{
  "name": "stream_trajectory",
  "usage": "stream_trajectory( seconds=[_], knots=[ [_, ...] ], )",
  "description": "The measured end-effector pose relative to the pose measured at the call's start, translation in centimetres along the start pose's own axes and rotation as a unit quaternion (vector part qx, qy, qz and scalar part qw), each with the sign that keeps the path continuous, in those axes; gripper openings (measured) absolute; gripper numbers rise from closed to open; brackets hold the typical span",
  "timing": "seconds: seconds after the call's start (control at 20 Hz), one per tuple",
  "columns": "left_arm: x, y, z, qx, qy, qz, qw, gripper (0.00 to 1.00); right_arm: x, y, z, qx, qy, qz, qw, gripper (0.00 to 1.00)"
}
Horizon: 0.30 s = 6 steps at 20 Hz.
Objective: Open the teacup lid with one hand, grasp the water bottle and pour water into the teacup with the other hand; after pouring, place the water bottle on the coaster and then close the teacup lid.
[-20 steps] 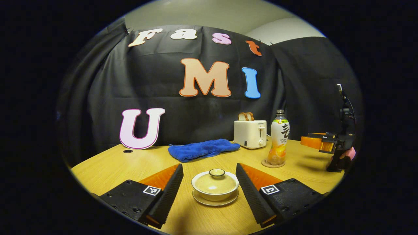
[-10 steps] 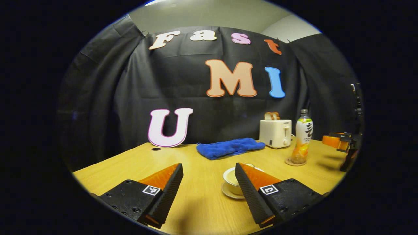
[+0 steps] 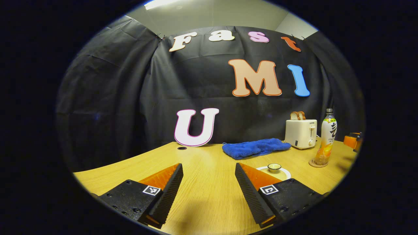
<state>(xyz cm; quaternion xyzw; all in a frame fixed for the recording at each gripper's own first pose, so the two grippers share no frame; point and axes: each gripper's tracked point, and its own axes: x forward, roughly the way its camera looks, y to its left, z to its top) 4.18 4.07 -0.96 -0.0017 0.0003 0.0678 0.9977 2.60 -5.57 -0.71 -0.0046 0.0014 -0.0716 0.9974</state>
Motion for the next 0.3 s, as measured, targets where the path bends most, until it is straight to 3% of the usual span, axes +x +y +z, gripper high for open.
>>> stream_trajectory(
  seconds=[0.05,0.3],
  knots=[
    [0.06,-0.04,0.12,0.000,0.000,0.000,1.000,0.94,-0.01,-0.02,-0.02,0.000,0.000,0.000,1.000,0.97],
    [0.03,-0.01,-0.04,-0.001,0.000,0.002,1.000,0.94,-0.01,-0.01,0.00,0.000,0.000,0.000,1.000,0.93]
  ],
)
